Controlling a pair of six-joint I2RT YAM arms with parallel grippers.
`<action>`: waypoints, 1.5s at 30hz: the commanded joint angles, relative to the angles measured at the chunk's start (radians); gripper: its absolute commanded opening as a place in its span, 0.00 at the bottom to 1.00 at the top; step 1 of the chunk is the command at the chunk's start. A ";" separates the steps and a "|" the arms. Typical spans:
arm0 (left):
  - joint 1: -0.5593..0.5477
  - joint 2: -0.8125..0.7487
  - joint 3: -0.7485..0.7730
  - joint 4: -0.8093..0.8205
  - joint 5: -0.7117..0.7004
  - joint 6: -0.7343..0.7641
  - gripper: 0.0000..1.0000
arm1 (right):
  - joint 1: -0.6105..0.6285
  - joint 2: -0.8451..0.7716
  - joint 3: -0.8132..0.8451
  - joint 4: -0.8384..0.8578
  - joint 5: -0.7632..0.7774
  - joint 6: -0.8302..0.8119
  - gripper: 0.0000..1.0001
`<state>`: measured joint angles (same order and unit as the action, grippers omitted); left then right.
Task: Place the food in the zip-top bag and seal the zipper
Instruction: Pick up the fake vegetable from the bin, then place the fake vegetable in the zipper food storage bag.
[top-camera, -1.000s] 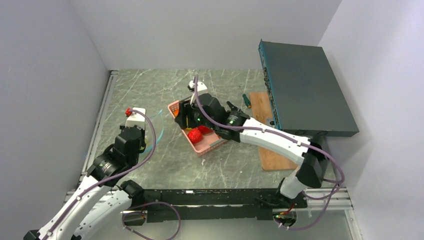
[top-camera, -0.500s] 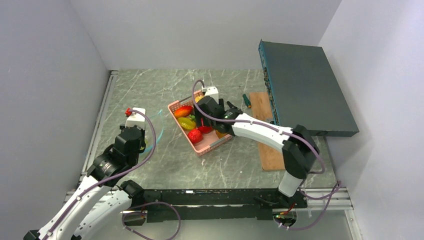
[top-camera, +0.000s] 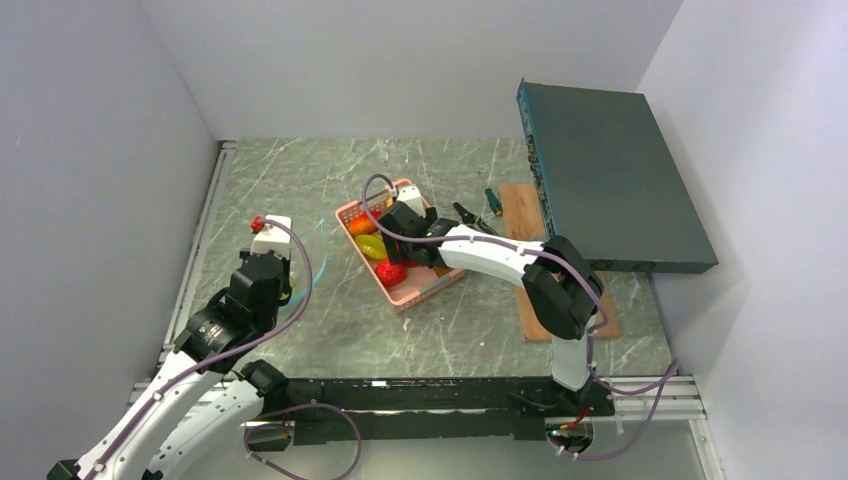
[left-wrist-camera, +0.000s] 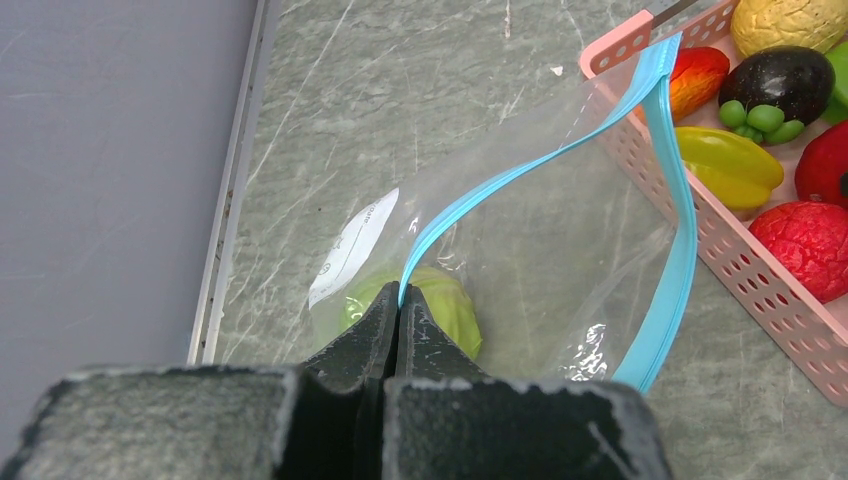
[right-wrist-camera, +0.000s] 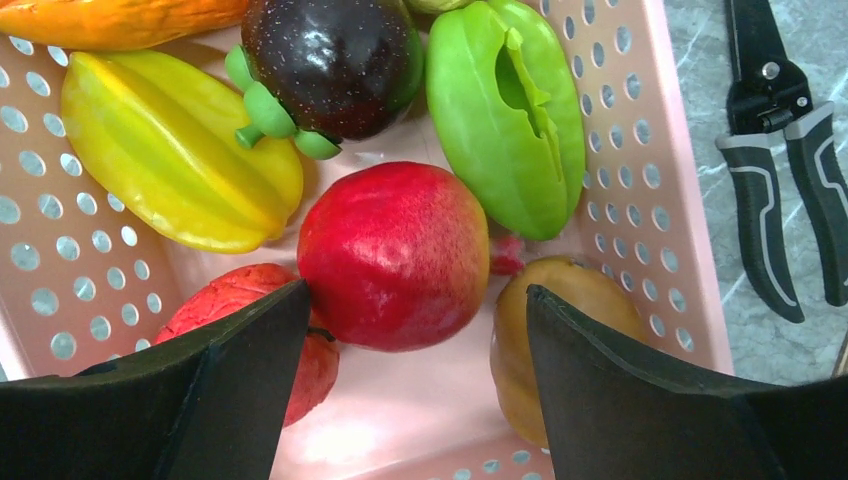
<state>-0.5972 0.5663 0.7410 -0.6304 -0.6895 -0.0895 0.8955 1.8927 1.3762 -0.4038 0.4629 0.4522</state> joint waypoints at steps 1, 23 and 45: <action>0.001 -0.005 0.001 0.051 -0.013 0.017 0.00 | 0.004 0.035 0.056 0.000 0.010 -0.020 0.80; 0.000 -0.007 -0.001 0.049 -0.013 0.017 0.00 | 0.035 0.020 0.065 0.020 0.030 -0.041 0.44; -0.001 -0.012 0.001 0.046 -0.013 0.014 0.00 | 0.247 -0.488 -0.443 0.943 -0.477 -0.183 0.00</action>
<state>-0.5972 0.5648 0.7406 -0.6243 -0.6895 -0.0864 1.1080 1.4555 0.9718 0.1841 0.1986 0.3149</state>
